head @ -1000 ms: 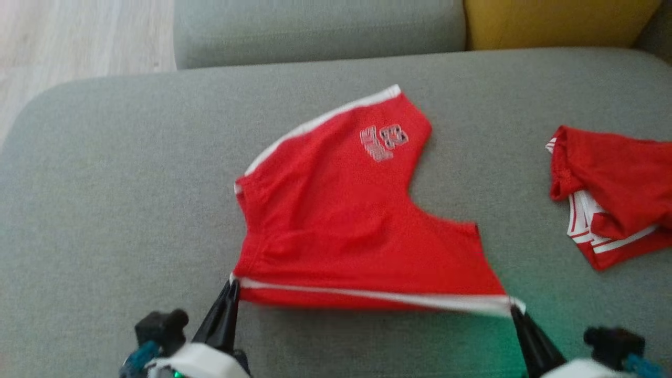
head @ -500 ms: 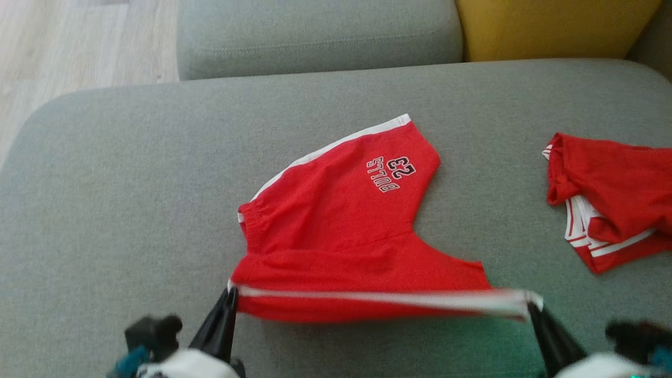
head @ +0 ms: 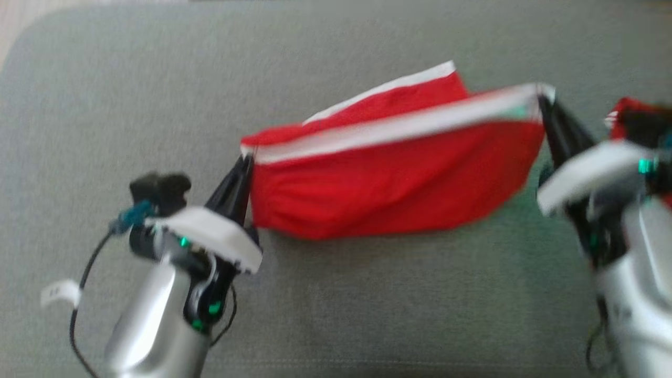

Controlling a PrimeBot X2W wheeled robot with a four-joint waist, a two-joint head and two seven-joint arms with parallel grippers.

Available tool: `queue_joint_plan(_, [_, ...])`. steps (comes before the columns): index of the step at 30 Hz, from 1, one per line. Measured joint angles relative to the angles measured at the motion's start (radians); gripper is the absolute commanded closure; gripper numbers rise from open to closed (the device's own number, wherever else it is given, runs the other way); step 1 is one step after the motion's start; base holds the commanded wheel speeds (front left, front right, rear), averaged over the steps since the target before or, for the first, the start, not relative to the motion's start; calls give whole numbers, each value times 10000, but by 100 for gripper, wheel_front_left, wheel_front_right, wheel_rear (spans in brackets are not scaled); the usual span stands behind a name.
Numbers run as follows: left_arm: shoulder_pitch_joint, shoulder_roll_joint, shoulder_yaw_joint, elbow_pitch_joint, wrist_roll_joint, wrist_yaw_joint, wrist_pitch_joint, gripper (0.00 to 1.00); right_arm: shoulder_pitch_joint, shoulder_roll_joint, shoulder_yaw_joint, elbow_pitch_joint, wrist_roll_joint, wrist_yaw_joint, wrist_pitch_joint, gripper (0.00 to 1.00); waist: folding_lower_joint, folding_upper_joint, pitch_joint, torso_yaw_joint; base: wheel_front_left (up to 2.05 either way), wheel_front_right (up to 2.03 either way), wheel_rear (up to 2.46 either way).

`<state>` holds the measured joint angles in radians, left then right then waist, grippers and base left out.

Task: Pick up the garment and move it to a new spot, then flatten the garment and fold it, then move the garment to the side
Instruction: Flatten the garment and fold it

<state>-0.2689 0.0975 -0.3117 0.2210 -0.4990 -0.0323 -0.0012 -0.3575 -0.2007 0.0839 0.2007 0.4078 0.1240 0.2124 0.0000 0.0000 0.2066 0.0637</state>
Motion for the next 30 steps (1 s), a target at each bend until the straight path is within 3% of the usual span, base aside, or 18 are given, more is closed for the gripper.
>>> queue_joint_plan(7, [-1871, -424, -359, 1697, -330, -395, -259, 100, -3139, -514, 940, 3064, 380, 0, -627, 100, 0, 0, 1038, 633, 0, 0, 0])
queue_joint_plan(17, [-3359, -631, -957, 3741, -706, -491, -1162, 100, -5143, -692, 2322, 6278, 1039, 0, -1592, 100, 0, 0, 1960, 1371, 0, 0, 0])
queue_joint_plan(18, [-3391, -644, -1020, 3885, -775, -566, -1183, 100, -5262, -688, 2447, 6510, 1122, 0, -1611, 76, 0, 0, 1996, 1397, 0, 0, 0])
queue_joint_plan(19, [-3403, -650, -1103, 4023, -844, -570, -1248, 100, -5366, -683, 2579, 6709, 1197, 0, -1664, 35, 0, 0, 2018, 1409, 0, 0, 0])
queue_joint_plan(20, [-3404, -648, -1189, 4142, -882, -571, -1289, 68, -5426, -681, 2677, 6855, 1258, 0, -1781, 0, 0, 0, 2023, 1403, 0, 0, 0])
queue_joint_plan(22, [-3404, -654, -1344, 4326, -1007, -575, -1381, 0, -5466, -675, 2892, 7079, 1394, 0, -2036, 0, 0, 0, 2004, 1363, 0, 0, 0])
queue_joint_plan(26, [-3376, -654, -1490, 4535, -1037, -518, -1833, 0, -5457, -646, 3369, 7143, 1551, 0, -3066, 0, 0, 0, 1868, 1201, 0, 0, 0])
queue_joint_plan(30, [-3160, -623, -1432, 4312, -748, -6, -2328, 0, -5303, -656, 3716, 6836, 1551, 0, -4140, 0, 0, 0, 1633, 971, 0, 0, 0])
